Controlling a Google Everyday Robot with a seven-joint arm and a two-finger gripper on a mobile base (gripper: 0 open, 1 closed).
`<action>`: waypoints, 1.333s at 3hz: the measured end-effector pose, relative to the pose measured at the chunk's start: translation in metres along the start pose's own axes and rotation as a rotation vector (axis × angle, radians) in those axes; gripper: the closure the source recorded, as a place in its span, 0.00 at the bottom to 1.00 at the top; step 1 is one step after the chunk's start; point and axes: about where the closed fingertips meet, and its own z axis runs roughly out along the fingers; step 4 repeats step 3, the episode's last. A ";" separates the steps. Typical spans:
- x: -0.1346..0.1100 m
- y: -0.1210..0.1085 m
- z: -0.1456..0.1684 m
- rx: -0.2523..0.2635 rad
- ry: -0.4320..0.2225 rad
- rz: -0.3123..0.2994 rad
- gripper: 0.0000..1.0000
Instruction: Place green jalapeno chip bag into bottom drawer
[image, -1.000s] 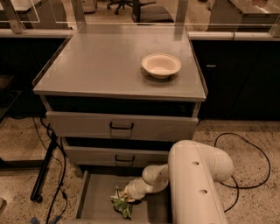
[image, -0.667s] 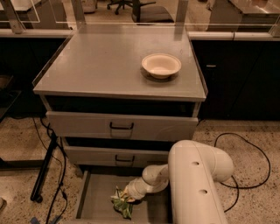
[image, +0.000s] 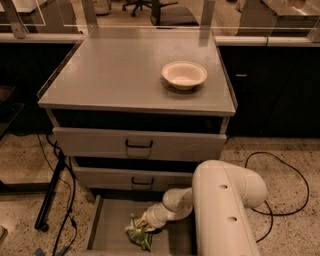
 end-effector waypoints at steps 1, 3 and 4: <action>0.000 0.000 0.000 0.000 0.000 0.000 0.05; 0.000 0.000 0.000 0.000 0.000 0.000 0.00; 0.000 0.000 0.000 0.000 0.000 0.000 0.00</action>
Offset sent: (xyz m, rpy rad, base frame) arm 0.0000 0.0000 0.0000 0.0000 0.0000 0.0000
